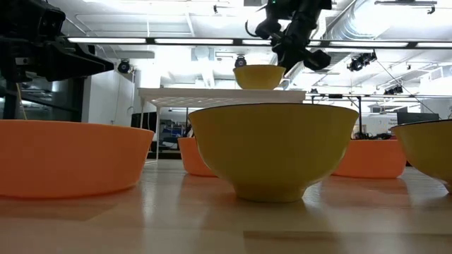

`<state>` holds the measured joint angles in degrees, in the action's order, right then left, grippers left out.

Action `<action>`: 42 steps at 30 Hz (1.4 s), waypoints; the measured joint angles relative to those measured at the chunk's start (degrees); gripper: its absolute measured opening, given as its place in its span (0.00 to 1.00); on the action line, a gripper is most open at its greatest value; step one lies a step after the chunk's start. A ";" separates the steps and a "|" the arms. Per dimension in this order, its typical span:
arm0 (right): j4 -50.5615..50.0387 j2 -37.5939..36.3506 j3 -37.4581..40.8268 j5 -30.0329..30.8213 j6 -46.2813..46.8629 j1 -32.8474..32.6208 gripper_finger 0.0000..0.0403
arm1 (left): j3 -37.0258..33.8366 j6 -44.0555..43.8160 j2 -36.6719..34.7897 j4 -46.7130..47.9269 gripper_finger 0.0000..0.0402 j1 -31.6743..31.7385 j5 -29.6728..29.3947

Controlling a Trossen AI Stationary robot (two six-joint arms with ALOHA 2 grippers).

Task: Pick & Place Mini bowls
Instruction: Put the white patterned bowl on the shelf, then stack the white patterned bowl on the other white patterned bowl on the shelf

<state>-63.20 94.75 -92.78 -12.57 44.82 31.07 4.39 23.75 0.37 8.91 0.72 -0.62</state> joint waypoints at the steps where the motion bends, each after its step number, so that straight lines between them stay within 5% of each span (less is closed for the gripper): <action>1: -0.07 0.58 -0.56 0.02 -0.09 0.00 0.00 | -0.01 0.00 -0.01 0.00 0.33 0.01 0.00; 16: -2.77 2.00 -0.95 0.40 -1.46 0.17 0.02 | -0.01 0.00 0.00 0.00 0.33 0.00 0.01; 42: -9.10 -5.94 -0.93 7.27 -1.52 -3.37 0.37 | 0.01 0.00 -0.01 0.00 0.33 0.01 0.00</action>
<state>-72.30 88.81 -93.71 -5.30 43.30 27.70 4.40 23.75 0.36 8.90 0.73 -0.62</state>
